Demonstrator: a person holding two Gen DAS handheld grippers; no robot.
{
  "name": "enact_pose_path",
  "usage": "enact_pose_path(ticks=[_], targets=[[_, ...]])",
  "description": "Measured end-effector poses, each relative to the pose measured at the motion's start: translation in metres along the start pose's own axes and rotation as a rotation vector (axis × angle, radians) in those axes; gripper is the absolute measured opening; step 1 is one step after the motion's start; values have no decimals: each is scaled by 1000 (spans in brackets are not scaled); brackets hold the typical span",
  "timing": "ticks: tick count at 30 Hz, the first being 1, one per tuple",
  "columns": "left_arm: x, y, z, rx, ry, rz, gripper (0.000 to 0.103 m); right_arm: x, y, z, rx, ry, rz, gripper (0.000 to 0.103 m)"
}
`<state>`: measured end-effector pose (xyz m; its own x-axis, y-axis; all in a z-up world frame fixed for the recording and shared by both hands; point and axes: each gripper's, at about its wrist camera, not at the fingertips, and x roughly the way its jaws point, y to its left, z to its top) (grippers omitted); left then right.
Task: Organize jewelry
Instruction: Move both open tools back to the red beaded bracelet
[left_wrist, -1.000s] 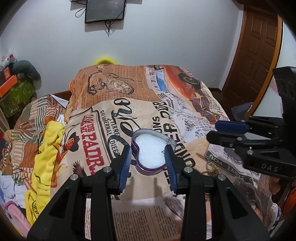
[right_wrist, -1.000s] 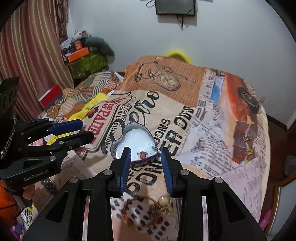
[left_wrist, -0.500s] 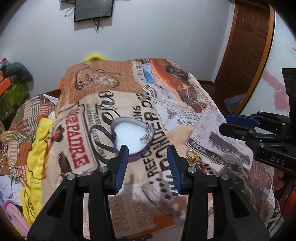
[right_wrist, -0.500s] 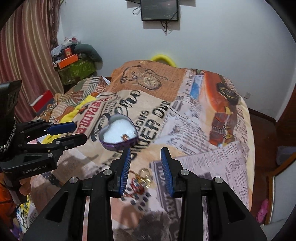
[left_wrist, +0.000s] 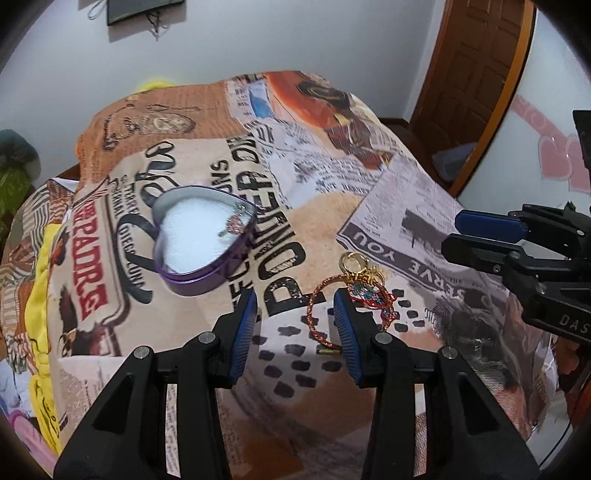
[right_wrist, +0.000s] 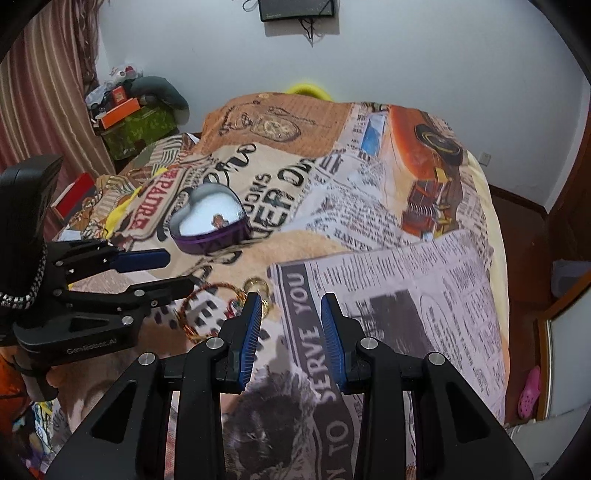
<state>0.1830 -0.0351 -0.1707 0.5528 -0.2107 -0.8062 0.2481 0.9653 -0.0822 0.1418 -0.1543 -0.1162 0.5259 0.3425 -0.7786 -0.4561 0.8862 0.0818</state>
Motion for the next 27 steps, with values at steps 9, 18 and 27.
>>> enact_pose_path(ticks=[9,18,27], targets=[[23,6,-8,-24,61,-32,40,8,-4,-6,14,20,22,30],[19,14,-10,-43,36,-41,17,20,0,-5,13,42,35,30],[9,21,-8,-67,-17,-36,1,32,8,5,-18,45,40,30]])
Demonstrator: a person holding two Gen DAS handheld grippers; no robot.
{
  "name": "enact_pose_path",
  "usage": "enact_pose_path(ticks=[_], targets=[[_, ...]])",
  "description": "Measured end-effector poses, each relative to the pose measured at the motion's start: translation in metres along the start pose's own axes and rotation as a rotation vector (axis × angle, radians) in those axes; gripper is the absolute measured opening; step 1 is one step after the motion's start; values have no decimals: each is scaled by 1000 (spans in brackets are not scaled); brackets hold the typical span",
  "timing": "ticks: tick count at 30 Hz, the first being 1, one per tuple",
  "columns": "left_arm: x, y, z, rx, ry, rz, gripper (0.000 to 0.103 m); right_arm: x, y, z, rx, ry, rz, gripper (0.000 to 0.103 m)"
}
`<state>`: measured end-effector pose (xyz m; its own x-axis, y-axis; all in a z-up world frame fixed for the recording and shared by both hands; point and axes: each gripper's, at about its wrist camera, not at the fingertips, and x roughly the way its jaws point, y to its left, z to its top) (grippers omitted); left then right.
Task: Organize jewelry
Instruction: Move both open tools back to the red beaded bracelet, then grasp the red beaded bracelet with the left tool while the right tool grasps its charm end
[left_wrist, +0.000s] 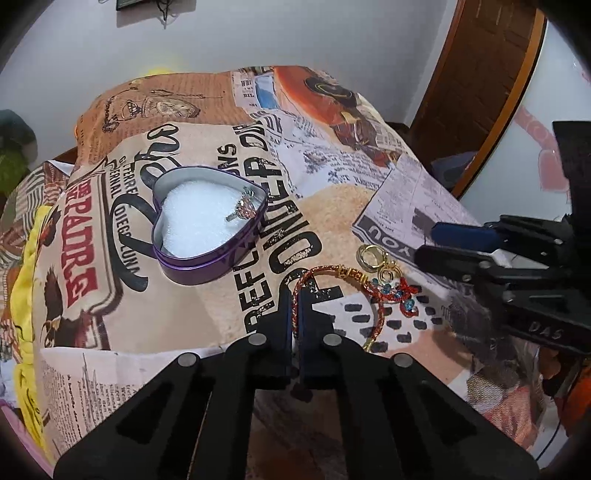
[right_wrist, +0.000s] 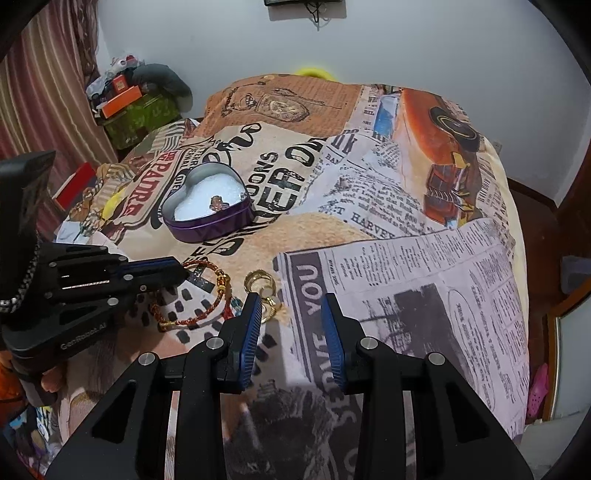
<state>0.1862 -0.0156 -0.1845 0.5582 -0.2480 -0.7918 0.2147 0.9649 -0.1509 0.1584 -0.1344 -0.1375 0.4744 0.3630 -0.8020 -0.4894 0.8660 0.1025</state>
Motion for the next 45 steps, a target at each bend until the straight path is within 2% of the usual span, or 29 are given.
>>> enact_pose_path(ticks=[10,11,13,15,21,36,39,41,42,43,45], targets=[[-10,9,2,-26,-45,-13,1,20,16,5,-66,26,13,29],[-11,10,2,-26,-47,-14,1,20,16,6,-70,24,15,27],[-11,9,2,-24,-52,-12,1,22,17,6,-73,33,25,16],[-11,9,1,-23,-56,-12,1,24,16,6,-72,39,29,11],[-20,7,4,-26,-81,-13,1,17,16,5,-65,20,24,5],[-57,14,12,-43,-167,17,1,-16,13,11,-43,-74,-11,4],[-61,18,9,-54,-173,12,1,-13,9,7,-26,-35,-7,9],[-63,19,7,-55,-176,14,1,-9,5,4,-13,-1,-2,22],[-64,19,6,-55,-177,17,1,-9,4,2,-9,6,4,35],[-64,20,5,-55,-178,20,1,-9,3,0,-3,7,10,40],[-63,20,3,-55,-176,22,1,-6,4,-3,3,22,20,40]])
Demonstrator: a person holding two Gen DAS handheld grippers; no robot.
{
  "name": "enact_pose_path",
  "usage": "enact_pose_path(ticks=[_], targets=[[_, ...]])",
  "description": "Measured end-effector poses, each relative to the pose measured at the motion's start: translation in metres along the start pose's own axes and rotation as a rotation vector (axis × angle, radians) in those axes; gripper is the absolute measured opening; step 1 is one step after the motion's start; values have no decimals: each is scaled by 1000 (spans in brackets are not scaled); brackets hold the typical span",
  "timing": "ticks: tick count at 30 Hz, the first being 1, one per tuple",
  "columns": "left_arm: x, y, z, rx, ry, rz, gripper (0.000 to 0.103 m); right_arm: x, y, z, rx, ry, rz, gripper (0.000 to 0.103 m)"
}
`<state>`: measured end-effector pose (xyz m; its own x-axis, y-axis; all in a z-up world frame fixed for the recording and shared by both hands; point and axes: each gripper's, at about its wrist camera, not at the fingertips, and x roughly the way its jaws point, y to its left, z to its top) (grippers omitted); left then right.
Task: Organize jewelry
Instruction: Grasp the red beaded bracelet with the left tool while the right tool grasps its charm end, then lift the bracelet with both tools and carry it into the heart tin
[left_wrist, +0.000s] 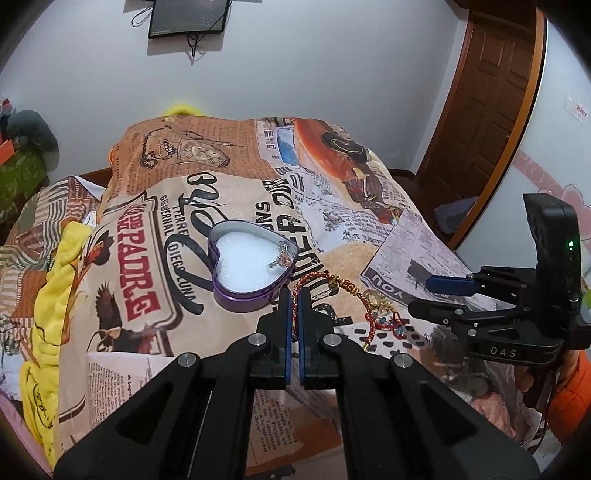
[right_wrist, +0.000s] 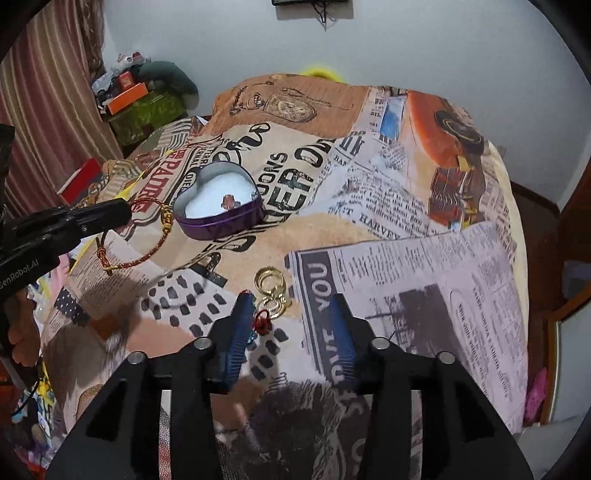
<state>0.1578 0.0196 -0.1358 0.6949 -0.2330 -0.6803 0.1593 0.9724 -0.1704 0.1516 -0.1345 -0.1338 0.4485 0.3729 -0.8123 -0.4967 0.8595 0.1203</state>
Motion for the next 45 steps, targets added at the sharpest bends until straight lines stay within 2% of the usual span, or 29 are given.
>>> enact_pose_path(ticks=[3,8,11,12,13,23,35,45], targets=[[2,2,-4,-1,8,0,1,2,7,-6,-10,12,38,40],[7,4,-10,-7,23,2,1,17,28,-13,-80,60,28,38],[7,5,-11,-11,23,3,1,18,33,-14,-96,58,32,23],[7,5,-11,-12,22,4,1,18,33,-14,-97,58,33,10],[7,6,-11,-14,22,6,1,19,34,-14,-100,59,27,7],[-7,12,-4,-29,-18,22,1,2,39,-7,-92,-12,36,7],[-22,22,10,-39,-78,56,1,-31,42,34,-81,-148,38,7],[-16,37,20,-53,-92,87,1,-33,48,66,-81,-216,50,7]])
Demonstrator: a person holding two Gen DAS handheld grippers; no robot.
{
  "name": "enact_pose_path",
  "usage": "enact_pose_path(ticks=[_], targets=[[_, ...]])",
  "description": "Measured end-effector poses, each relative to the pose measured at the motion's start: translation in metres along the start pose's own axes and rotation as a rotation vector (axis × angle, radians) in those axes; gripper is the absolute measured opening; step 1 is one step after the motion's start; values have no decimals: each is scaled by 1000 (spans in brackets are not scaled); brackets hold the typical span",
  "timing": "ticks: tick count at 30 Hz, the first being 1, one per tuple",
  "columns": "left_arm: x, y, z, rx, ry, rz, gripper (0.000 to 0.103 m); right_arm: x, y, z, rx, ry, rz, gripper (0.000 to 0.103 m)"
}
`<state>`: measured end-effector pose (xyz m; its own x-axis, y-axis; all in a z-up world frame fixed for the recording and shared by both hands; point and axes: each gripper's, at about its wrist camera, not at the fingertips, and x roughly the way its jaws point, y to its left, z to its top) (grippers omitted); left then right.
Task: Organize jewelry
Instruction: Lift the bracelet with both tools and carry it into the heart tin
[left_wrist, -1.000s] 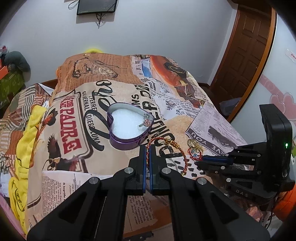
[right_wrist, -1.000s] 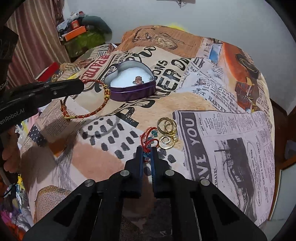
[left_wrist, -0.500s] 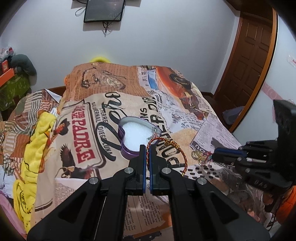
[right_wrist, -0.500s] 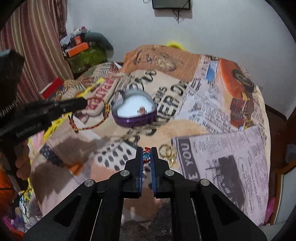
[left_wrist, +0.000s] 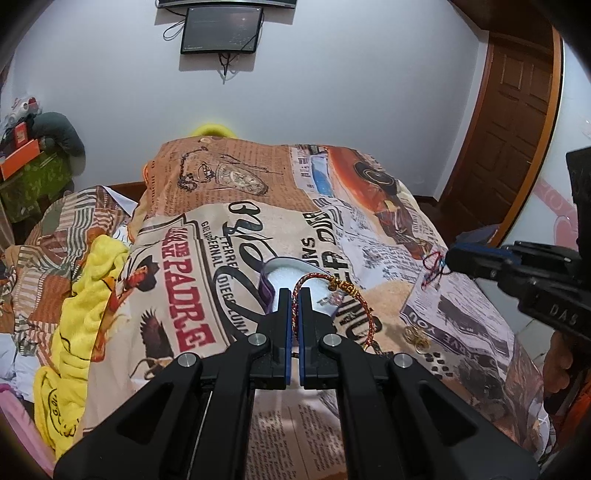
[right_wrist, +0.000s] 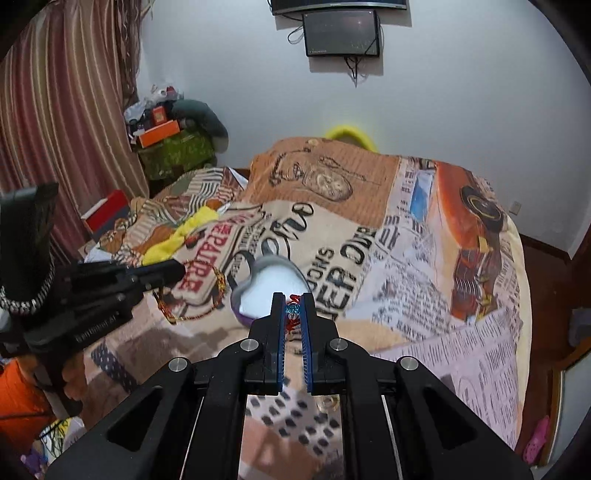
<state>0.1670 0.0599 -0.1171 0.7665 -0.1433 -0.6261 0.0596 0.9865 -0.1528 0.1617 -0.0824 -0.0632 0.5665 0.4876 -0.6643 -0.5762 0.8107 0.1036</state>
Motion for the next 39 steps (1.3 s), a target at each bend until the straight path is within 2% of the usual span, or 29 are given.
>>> enact_pose_path(ticks=[13,26,39], targets=[[33,16,6,-26,34,22,1,41,2,17,7,29,26,7],[82,28,7,-63,128,-6,1,94,-3,17,4,143,46,7],[104,25,6,-38,156,2,1,130,-10,13,31,251,81,7]])
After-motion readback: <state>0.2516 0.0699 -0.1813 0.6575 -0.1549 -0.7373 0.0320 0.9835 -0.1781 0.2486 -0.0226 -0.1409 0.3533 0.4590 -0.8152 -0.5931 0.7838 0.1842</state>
